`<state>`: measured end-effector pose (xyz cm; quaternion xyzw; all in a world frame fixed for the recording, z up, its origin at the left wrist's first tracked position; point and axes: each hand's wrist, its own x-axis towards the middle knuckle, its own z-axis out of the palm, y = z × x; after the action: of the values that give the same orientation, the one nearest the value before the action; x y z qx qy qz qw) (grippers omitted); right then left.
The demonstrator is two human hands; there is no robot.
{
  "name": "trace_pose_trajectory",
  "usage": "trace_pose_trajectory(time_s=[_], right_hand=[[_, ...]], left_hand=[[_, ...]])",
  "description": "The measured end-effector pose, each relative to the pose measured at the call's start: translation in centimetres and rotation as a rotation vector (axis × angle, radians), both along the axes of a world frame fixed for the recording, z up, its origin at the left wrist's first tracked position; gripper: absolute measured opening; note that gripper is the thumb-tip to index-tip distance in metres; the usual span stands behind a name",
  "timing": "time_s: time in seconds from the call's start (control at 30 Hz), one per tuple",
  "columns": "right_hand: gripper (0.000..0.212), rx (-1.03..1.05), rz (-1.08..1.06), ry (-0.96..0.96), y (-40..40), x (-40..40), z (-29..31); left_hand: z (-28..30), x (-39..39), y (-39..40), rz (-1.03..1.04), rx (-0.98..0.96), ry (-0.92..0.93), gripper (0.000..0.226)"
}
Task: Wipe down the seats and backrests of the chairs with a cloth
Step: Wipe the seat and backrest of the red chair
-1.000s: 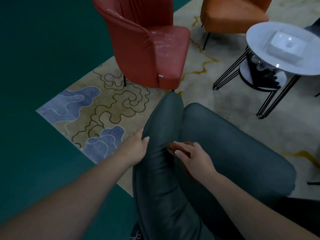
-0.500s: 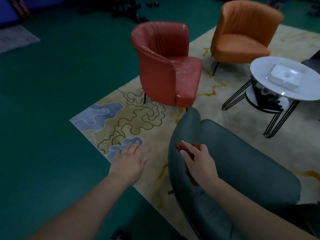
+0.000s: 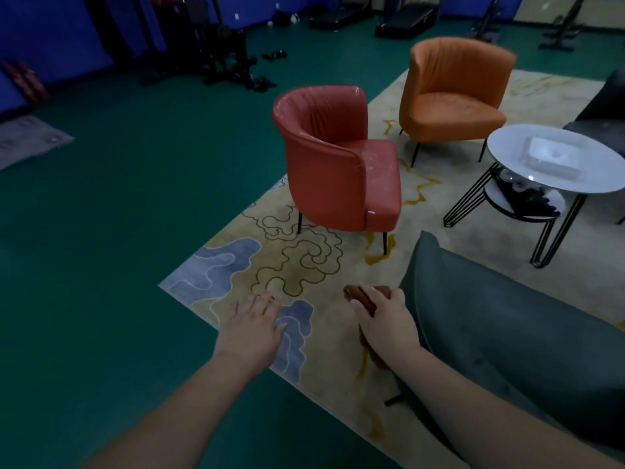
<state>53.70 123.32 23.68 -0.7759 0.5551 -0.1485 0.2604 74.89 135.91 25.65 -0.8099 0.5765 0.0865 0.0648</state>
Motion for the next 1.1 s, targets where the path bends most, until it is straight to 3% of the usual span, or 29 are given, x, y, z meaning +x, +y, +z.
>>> trace_pose_trajectory(time_s=[0.23,0.73,1.1], right_hand=[[0.05,0.03,-0.038,0.035,-3.1,3.5,-0.1],[0.05,0.071,-0.054,0.08,-17.3,11.8,-2.6],[0.047,0.073,-0.211,0.111,-25.3,19.5,-2.8]], left_hand=[[-1.2,3.5,-3.5,-0.044,0.019,0.037,0.056],[-3.2,11.7,-17.6,-0.073,0.045,0.047,0.057],[-2.8,21.5,-29.8,-0.231,0.014,0.056,0.058]])
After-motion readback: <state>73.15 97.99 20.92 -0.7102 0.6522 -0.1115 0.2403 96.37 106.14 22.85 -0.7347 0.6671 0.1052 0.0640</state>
